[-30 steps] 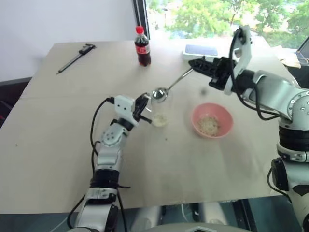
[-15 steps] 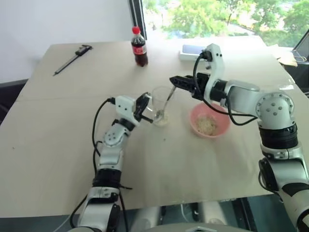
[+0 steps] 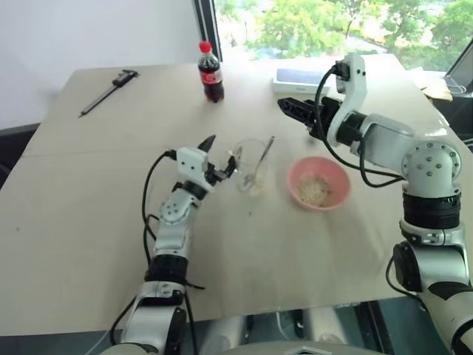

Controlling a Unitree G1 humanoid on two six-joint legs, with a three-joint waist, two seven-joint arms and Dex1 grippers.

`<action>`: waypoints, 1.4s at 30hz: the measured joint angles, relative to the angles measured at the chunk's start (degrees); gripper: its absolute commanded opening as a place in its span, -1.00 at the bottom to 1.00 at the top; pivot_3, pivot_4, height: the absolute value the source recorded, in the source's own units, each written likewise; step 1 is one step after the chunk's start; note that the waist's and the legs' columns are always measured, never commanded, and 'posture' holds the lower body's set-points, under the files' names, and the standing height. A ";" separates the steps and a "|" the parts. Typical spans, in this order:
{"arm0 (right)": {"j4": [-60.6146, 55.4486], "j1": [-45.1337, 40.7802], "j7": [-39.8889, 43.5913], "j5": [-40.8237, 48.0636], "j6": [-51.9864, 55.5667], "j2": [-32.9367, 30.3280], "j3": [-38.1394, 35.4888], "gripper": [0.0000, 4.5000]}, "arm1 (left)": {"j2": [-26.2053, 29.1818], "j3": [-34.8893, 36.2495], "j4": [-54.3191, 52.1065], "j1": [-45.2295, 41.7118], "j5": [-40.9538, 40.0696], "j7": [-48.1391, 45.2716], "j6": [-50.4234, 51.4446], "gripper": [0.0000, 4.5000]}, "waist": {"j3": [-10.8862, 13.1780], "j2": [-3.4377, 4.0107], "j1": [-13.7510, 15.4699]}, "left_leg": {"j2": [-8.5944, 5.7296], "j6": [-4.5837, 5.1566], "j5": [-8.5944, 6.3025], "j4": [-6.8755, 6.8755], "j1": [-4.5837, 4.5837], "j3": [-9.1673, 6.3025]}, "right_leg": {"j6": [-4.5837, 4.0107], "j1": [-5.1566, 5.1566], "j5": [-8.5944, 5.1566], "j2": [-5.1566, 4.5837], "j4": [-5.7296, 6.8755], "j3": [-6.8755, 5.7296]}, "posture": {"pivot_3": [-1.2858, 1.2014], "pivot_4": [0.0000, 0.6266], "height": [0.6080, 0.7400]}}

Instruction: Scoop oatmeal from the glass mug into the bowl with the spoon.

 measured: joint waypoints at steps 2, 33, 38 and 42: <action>0.00 0.00 0.26 -0.09 0.16 0.03 -0.19 0.30 | 0.04 0.00 0.00 0.08 0.00 -0.21 -0.09 0.79 | 0.00 0.00 0.00 | 0.00 0.00 0.00 0.00 0.00 0.00 | 0.00 0.00 0.00 0.00 0.00 0.00 | 0.03 -0.52 1.00; -11.26 57.44 43.57 -23.10 -29.24 -18.81 -19.69 0.30 | 14.79 5.82 -44.58 41.63 -11.31 -4.50 28.48 0.90 | -0.02 0.17 0.15 | 0.15 0.29 -0.19 -0.09 0.60 0.15 | 0.01 0.62 -0.02 0.18 -0.21 0.11 | 0.03 -0.52 1.00; -1.79 61.02 55.79 -26.65 -38.33 -19.00 -20.01 0.70 | 15.69 10.39 -44.58 47.75 -13.04 -7.49 27.70 1.00 | 0.14 0.23 0.12 | 0.28 0.37 -0.27 -0.12 1.40 0.23 | 0.08 1.47 -0.31 0.17 -0.37 0.11 | 0.03 -0.52 1.00; 5.28 59.46 61.79 -30.57 -45.27 -20.24 -19.74 0.95 | 15.66 14.28 -43.52 49.46 -14.42 -8.37 26.70 1.00 | 0.17 0.23 0.16 | 0.41 0.40 -0.30 -0.15 1.77 0.23 | 0.09 1.85 -0.34 0.06 -0.43 0.06 | 0.03 -0.52 1.00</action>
